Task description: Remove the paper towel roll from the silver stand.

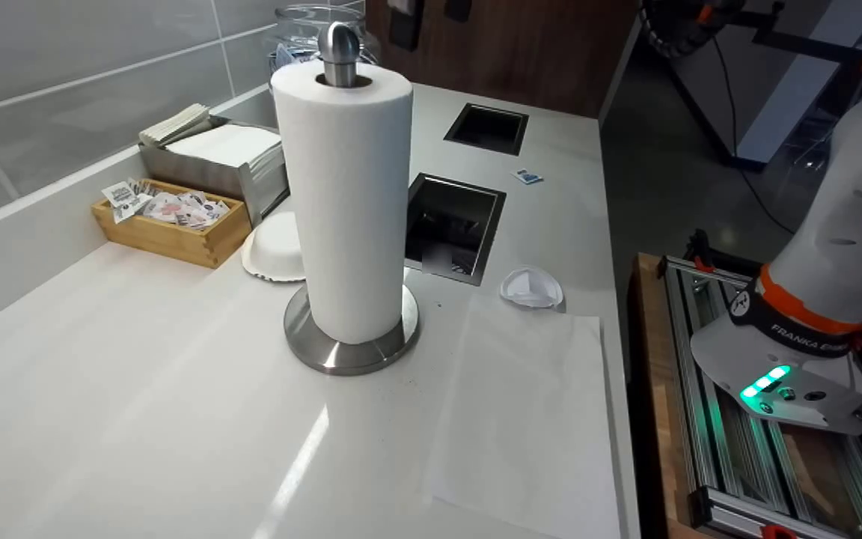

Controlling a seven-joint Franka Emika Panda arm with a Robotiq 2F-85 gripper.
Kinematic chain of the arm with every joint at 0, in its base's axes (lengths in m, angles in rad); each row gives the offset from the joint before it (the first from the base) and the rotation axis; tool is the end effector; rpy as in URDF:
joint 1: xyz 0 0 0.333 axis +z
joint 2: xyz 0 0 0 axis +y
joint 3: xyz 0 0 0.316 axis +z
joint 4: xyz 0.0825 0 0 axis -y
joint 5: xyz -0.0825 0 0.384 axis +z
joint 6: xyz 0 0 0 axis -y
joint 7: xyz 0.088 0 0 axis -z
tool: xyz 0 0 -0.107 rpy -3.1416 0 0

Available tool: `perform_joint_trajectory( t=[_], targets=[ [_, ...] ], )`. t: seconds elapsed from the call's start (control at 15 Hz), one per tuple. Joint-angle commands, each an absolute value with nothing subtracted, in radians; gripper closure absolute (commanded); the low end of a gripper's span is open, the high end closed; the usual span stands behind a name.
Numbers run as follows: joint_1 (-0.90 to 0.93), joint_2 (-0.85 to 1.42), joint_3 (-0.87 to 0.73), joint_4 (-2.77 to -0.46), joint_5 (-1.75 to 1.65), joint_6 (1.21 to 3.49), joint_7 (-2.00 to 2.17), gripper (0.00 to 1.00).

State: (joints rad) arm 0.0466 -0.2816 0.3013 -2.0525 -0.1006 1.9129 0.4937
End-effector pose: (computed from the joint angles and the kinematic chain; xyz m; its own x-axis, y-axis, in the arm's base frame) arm 0.4579 0.1730 0.5648 0.9744 -0.1115 0.1951 -0.1328 -0.9862 0.0993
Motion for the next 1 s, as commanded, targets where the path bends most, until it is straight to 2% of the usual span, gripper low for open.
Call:
perform_joint_trajectory(
  t=[0.0,0.93],
  targets=[
    [0.072,-0.325,0.277,-2.108,-0.048,1.939,0.578,0.00],
    [0.060,-0.346,0.211,-2.255,-0.005,2.231,0.602,0.00]
  ],
)
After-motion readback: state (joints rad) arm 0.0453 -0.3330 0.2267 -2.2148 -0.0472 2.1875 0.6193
